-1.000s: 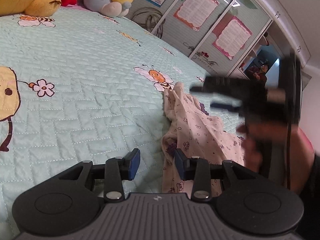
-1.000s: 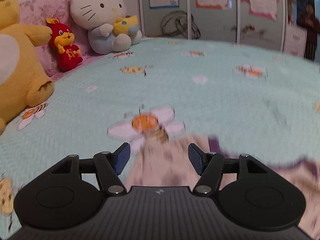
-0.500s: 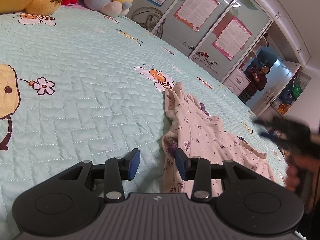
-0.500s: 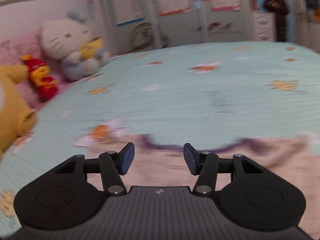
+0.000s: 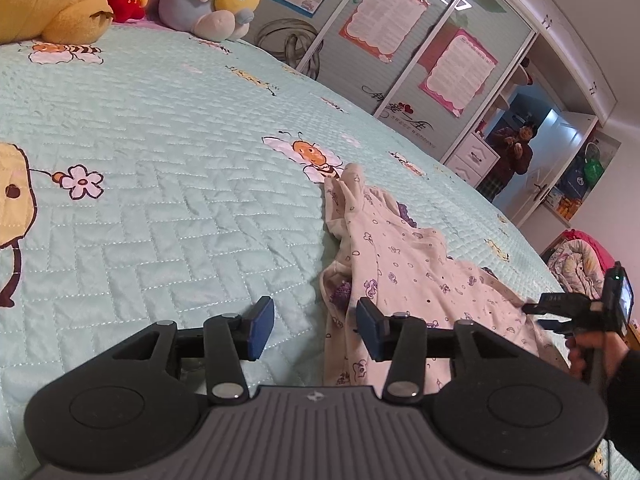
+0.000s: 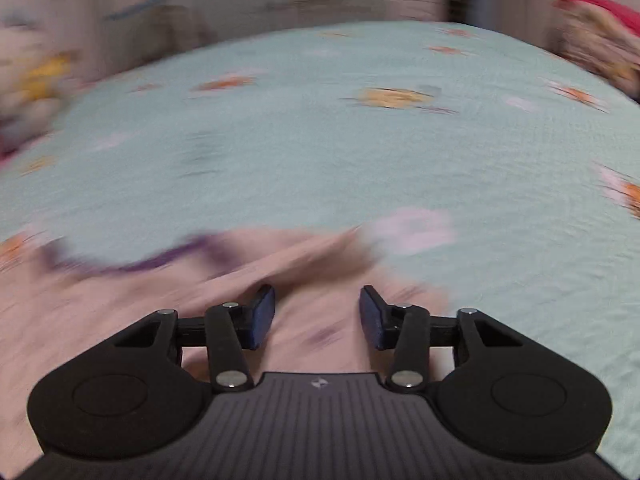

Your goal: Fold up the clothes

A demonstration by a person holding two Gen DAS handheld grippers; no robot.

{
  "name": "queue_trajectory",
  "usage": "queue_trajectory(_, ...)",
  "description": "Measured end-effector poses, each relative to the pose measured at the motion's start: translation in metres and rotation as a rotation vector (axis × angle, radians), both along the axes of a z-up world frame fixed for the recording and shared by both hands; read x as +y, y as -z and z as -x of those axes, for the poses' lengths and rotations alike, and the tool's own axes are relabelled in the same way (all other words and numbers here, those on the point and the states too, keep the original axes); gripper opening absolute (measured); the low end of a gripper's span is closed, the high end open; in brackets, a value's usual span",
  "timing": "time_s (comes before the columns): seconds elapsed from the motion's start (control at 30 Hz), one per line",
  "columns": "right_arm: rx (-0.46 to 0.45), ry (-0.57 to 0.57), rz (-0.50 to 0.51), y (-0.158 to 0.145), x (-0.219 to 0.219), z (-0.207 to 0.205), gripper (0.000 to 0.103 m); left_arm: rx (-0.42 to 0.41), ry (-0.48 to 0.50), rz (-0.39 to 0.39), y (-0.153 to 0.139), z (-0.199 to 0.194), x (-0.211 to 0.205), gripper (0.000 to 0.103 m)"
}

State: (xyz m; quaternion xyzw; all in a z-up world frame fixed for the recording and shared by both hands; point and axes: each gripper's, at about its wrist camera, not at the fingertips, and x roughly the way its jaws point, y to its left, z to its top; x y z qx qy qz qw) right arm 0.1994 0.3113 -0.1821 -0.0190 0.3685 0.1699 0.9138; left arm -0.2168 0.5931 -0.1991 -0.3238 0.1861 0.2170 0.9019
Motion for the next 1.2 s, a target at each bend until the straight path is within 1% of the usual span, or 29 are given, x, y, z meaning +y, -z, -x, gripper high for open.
queue_trajectory(0.07, -0.034, 0.135, 0.012, -0.005, -0.012, -0.016, 0.047, -0.005, 0.0, 0.01, 0.001, 0.001, 0.002, 0.049)
queue_trajectory(0.1, -0.048, 0.135, -0.026, -0.011, -0.019, -0.015, 0.047, -0.008, 0.001, 0.015, 0.002, 0.001, 0.002, 0.049)
queue_trajectory(0.13, -0.042, 0.095, -0.087, -0.016, -0.026, -0.012, 0.047, -0.009, 0.002, 0.018, 0.002, 0.001, 0.003, 0.05)
queue_trajectory(0.2, -0.01, 0.023, -0.148, -0.018, -0.034, -0.01, 0.048, -0.011, 0.004, 0.019, 0.002, 0.002, 0.003, 0.05)
queue_trajectory(0.3, 0.037, -0.014, -0.192, -0.011, -0.043, -0.017, 0.048, -0.011, 0.004, 0.019, 0.003, 0.002, 0.003, 0.05)
queue_trajectory(0.43, 0.106, -0.018, -0.292, 0.004, -0.049, -0.032, 0.048, -0.008, 0.006, 0.012, 0.002, 0.001, 0.001, 0.051)
queue_trajectory(0.53, 0.119, -0.046, -0.298, 0.006, -0.041, -0.032, 0.046, -0.006, 0.008, 0.007, 0.002, 0.0, 0.001, 0.052)
queue_trajectory(0.57, 0.115, -0.053, -0.278, 0.006, -0.037, -0.03, 0.042, -0.006, 0.009, 0.006, 0.003, 0.001, 0.001, 0.053)
queue_trajectory(0.63, 0.105, -0.057, -0.256, 0.008, -0.034, -0.027, 0.007, -0.007, 0.01, 0.006, 0.002, 0.001, 0.001, 0.053)
queue_trajectory(0.67, 0.099, -0.055, -0.252, 0.009, -0.034, -0.026, 0.001, -0.007, 0.01, 0.007, 0.002, 0.001, 0.002, 0.053)
queue_trajectory(0.7, 0.088, -0.052, -0.251, 0.009, -0.035, -0.025, 0.0, -0.007, 0.01, 0.007, 0.003, 0.001, 0.002, 0.053)
queue_trajectory(0.77, 0.056, -0.056, -0.249, 0.004, -0.037, -0.02, 0.0, -0.008, 0.011, 0.008, 0.003, 0.001, 0.002, 0.053)
queue_trajectory(0.93, -0.05, -0.025, -0.312, -0.026, -0.049, -0.02, 0.0, -0.008, 0.012, 0.007, 0.003, 0.0, 0.001, 0.053)
queue_trajectory(1.0, -0.06, -0.009, -0.319, -0.032, -0.051, -0.027, 0.0, -0.006, 0.013, 0.003, 0.003, 0.0, 0.0, 0.054)
queue_trajectory(1.1, 0.053, 0.011, -0.271, -0.013, -0.049, -0.042, 0.001, -0.004, 0.015, -0.003, 0.003, 0.0, -0.002, 0.055)
queue_trajectory(1.13, 0.089, 0.019, -0.254, -0.007, -0.048, -0.047, 0.004, -0.005, 0.015, -0.002, 0.004, 0.0, -0.001, 0.055)
queue_trajectory(1.17, 0.113, 0.038, -0.228, 0.002, -0.048, -0.047, 0.011, -0.005, 0.015, -0.001, 0.004, 0.0, -0.001, 0.055)
queue_trajectory(1.2, 0.133, 0.057, -0.207, 0.009, -0.048, -0.046, 0.012, -0.008, 0.016, 0.002, 0.004, 0.001, 0.0, 0.055)
